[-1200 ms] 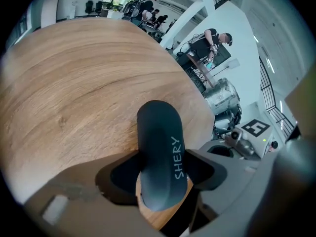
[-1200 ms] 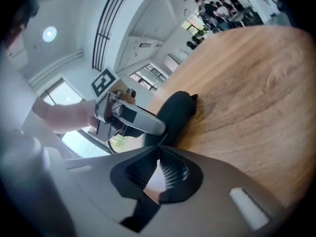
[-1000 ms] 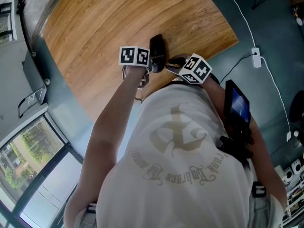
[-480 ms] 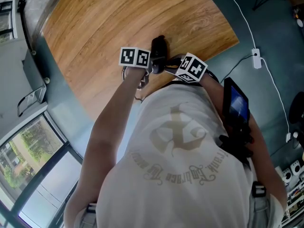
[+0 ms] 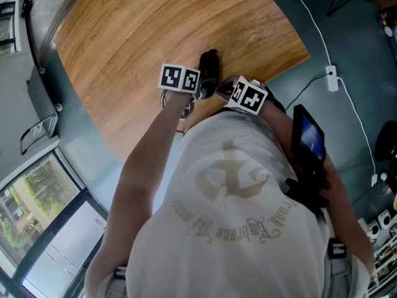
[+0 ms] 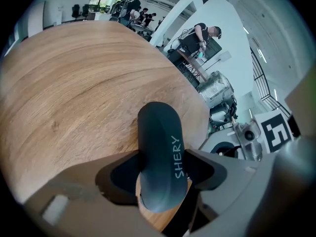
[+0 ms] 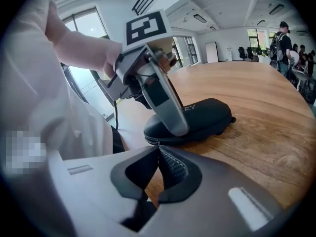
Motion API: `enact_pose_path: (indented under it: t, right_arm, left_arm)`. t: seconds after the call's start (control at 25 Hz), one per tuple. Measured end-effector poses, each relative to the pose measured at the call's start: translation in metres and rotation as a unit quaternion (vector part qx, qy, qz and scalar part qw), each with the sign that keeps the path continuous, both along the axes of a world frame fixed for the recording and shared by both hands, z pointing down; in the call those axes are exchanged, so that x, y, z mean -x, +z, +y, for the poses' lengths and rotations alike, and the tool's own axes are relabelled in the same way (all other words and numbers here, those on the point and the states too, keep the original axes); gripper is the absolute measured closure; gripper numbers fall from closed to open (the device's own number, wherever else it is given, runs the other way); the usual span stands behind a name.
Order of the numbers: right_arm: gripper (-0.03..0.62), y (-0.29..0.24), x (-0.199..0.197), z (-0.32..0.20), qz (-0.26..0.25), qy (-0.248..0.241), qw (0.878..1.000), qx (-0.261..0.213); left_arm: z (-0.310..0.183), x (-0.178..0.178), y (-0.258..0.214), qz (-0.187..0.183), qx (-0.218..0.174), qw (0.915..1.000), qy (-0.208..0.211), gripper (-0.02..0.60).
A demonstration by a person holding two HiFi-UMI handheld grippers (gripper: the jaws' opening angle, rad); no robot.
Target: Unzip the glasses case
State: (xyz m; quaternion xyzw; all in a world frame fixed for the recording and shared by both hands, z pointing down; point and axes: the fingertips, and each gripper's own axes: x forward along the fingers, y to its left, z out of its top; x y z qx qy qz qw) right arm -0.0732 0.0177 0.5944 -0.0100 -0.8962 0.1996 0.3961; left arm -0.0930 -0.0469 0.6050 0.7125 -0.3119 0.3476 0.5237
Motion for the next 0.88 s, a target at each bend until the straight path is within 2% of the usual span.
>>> enact_pose_path:
  t: [0.32, 0.6, 0.88]
  right_arm:
    - [0.586, 0.004, -0.007, -0.005, 0.017, 0.002, 0.999, -0.027]
    - [0.586, 0.003, -0.009, -0.008, 0.022, 0.008, 0.999, -0.03]
    - [0.586, 0.001, -0.001, -0.004, 0.016, -0.008, 0.999, -0.047]
  left_arm:
    - [0.0, -0.006, 0.001, -0.011, -0.008, 0.9995, 0.027, 0.279]
    - [0.007, -0.007, 0.001, -0.018, -0.011, 0.9986, 0.049, 0.281]
    - [0.015, -0.001, -0.002, -0.028, -0.011, 0.9975, 0.065, 0.284]
